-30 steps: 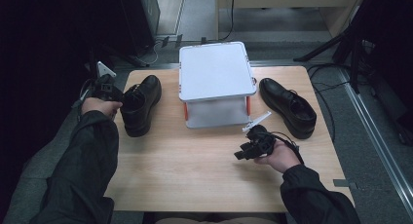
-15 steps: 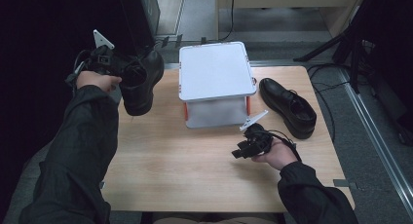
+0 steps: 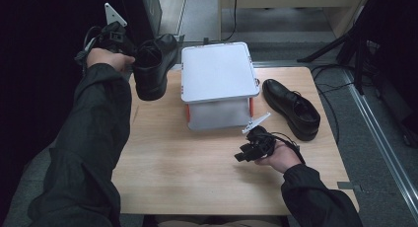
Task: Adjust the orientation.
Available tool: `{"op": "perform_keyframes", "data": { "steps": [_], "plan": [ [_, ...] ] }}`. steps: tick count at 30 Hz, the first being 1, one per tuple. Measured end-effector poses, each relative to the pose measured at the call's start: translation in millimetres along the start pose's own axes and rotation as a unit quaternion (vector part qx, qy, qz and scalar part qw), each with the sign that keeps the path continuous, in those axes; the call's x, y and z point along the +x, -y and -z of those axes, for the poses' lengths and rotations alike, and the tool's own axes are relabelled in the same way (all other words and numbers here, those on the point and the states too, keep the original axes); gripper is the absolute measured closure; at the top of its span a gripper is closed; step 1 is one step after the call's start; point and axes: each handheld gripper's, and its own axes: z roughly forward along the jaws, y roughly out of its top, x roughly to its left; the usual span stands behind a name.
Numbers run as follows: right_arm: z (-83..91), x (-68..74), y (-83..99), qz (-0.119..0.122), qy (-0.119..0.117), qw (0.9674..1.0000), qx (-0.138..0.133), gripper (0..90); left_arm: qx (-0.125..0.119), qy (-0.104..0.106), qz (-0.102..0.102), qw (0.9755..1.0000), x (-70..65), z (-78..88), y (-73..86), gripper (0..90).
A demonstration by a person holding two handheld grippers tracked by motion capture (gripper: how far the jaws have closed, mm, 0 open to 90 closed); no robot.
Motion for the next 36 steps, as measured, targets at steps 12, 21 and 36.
{"op": "perform_keyframes", "data": {
  "steps": [12, 21, 36],
  "plan": [
    [4.7, 2.9, 5.4, 0.004, 0.002, 1.0000, -0.007, 53.0, 0.004, 0.027, -0.021, 0.9994, -48.5, -20.4, -7.4, 84.1],
    [9.0, 1.1, 13.4, -0.002, 0.005, 0.9999, -0.010, 53.0, 0.019, 0.016, -0.033, 0.9991, -69.4, -41.7, -15.2, 83.8],
    [17.0, 0.4, 25.3, -0.018, 0.015, 0.9996, -0.014, 52.9, 0.021, 0.036, -0.025, 0.9988, -94.4, -64.5, -15.7, 80.1]
  ]
}}
